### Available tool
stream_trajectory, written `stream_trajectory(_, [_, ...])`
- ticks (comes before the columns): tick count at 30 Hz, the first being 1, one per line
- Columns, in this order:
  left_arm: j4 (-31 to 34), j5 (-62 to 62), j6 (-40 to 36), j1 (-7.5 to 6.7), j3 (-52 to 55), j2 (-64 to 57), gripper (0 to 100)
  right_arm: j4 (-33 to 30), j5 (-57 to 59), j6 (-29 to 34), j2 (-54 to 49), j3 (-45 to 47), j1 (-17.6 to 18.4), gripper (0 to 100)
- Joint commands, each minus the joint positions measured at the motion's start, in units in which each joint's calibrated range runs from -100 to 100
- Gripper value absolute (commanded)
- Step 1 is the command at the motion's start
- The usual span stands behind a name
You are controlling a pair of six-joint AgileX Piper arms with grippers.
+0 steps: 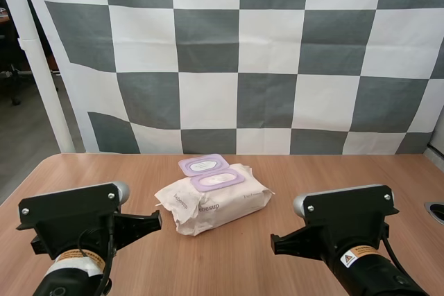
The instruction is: Open the wet wipes lid
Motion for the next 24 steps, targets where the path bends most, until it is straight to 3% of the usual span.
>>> stream_trajectory(1, [0.0,0.0,0.0,-0.03,0.0,0.0,0,-0.1,0.1,0.1,0.0,0.0,0.0,0])
stream_trajectory(24, [0.0,-0.4,0.0,-0.02,0.0,0.0,0,1.3,-0.5,0.1,0.0,0.0,0.0,0])
